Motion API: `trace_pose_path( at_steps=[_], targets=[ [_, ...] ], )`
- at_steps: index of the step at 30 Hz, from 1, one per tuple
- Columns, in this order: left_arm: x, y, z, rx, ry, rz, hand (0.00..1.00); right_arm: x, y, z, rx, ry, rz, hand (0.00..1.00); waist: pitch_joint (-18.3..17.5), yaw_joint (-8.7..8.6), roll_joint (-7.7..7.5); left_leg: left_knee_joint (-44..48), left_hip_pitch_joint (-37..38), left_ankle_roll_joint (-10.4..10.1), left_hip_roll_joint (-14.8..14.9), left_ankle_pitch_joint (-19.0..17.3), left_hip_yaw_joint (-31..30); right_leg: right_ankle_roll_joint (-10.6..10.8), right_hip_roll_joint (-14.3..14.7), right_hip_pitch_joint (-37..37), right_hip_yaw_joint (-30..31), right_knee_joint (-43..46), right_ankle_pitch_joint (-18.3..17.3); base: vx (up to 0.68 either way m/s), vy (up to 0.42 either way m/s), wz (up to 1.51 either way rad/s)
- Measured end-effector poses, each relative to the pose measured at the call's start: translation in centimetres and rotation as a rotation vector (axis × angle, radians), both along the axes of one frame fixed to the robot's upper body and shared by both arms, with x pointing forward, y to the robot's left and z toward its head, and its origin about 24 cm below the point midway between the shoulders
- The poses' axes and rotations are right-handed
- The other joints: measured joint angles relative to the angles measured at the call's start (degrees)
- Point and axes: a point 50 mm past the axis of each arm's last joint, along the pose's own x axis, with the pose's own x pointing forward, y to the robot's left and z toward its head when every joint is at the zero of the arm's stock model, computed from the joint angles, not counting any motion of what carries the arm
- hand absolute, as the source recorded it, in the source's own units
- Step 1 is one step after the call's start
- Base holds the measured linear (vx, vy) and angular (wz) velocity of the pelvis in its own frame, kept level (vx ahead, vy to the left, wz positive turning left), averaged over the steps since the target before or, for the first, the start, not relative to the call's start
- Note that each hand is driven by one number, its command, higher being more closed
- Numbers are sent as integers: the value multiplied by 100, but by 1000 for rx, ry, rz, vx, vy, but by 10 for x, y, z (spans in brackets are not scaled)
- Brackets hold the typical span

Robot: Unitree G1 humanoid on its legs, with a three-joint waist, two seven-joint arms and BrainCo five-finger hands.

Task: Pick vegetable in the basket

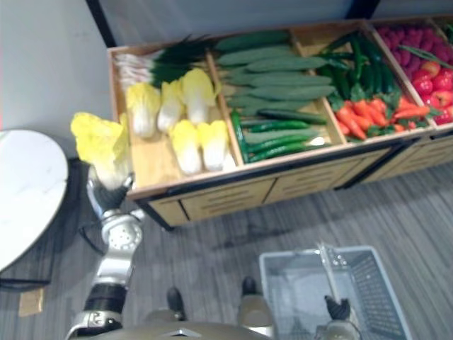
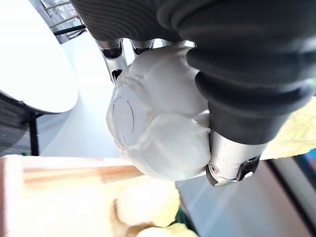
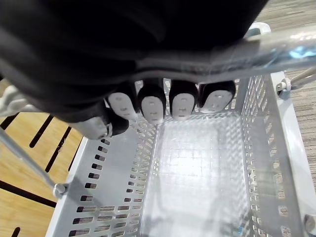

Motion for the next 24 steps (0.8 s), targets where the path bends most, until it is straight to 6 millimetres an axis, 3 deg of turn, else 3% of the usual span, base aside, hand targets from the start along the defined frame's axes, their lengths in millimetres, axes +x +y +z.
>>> trace_pose_path(
  at_steps=[6, 9, 13, 14, 17, 18, 22, 24],
  targets=[
    [-2, -5, 18, -5, -92, -61, 100, -6, -2, -1, 20, 0, -37, 100, -170, 7, -93, 0, 28, 12, -30, 7, 12, 79, -19, 80, 58, -151, 121, 52, 10, -1],
    [-3, -14, 32, 46, -135, -197, 100, -3, -13, 4, 29, -28, -79, 100, -221, 9, -151, 0, 165, -3, -9, -12, 213, 87, 35, 84, 281, -155, 167, 67, 4, -36],
    [-3, -37, 48, 129, -194, -532, 100, 22, -44, 29, -57, -92, -18, 100, -289, -27, -115, 2, 565, -107, 67, -177, 876, 120, 223, 71, 956, -158, 251, 23, 7, -89],
    [-6, -47, 52, 101, -222, -648, 100, 39, -55, 45, -117, -121, 79, 100, -328, -38, -78, 1, 717, -204, 101, -317, 1213, 131, 336, 55, 1298, -157, 271, -18, 5, -118],
    [-10, -63, 57, 36, -259, -813, 100, 65, -66, 72, -211, -176, 218, 100, -431, -76, -58, 4, 946, -300, 134, -420, 1800, 165, 488, -43, 1839, -159, 290, 19, 1, -117],
    [-12, -68, 61, 17, -266, -917, 100, 82, -66, 89, -256, -205, 320, 100, -447, -160, -34, 5, 1129, -362, 175, -465, 2136, 167, 618, -36, 2119, -151, 311, 46, -13, -106],
    [-14, -81, 74, -20, -288, -1146, 100, 108, -56, 113, -332, -243, 522, 100, -493, -172, 13, 133, 1522, -508, 270, -588, 2965, 132, 946, -29, 2766, -117, 424, 42, -33, -113],
    [-14, -92, 84, -28, -308, -1273, 100, 120, -47, 124, -356, -264, 624, 100, -501, -171, 25, 560, 1573, -585, 423, -865, 3347, 130, 1087, -79, 3095, -27, 428, -5, -37, -87]
  ],
)
